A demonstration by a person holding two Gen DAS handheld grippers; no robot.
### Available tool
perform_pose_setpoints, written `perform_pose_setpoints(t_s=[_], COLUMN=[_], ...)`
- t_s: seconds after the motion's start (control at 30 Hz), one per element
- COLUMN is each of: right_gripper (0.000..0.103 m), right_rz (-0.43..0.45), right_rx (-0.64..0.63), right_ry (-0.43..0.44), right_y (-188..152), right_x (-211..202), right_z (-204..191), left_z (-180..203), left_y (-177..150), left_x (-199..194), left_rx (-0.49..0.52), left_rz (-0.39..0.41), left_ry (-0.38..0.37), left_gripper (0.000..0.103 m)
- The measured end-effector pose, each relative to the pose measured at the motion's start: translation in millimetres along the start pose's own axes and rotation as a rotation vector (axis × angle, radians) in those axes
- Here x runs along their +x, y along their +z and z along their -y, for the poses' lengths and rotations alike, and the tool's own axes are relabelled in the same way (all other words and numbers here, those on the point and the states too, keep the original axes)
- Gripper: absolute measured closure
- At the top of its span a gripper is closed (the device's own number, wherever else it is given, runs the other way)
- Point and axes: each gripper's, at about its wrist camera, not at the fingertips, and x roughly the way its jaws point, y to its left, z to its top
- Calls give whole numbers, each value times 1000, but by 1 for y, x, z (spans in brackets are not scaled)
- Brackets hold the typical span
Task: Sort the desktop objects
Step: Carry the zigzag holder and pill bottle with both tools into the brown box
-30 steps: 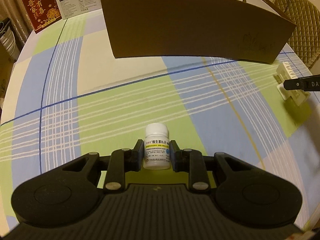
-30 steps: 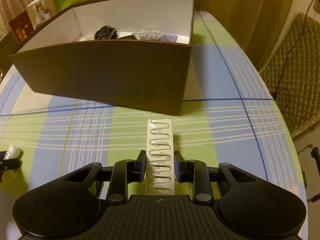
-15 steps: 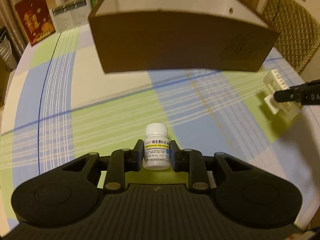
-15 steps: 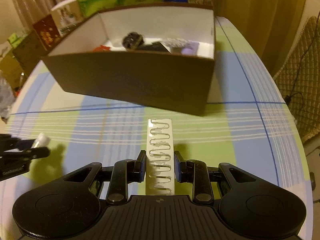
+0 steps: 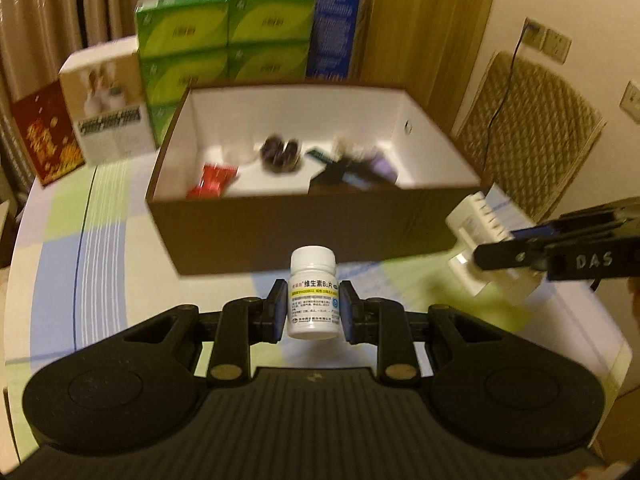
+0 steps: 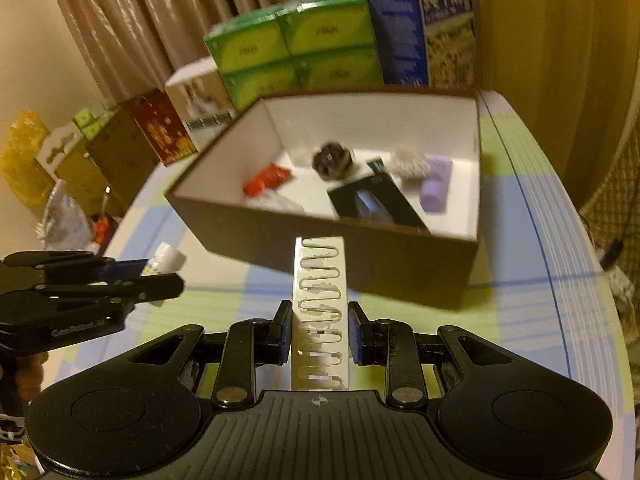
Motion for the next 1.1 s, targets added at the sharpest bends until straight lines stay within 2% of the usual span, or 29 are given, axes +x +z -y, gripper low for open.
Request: perform_pose_setpoints(t_s=[0.4,0.77,1.1], right_gripper=[78,78,78], right_rz=[73,51,27], right_rx=[-14,1,-2], right_ry=[21,-2,-29], right_y=[67,102,140], right_x=[14,54,97], right_z=[1,16,28], left_z=[-2,-19,-36], left_y=[73,112,138], left_x=[21,61,108], left_rx=[39,48,37], left_rz=[68,47,-10], left_ry=[-1,29,34], left_gripper=[80,80,80])
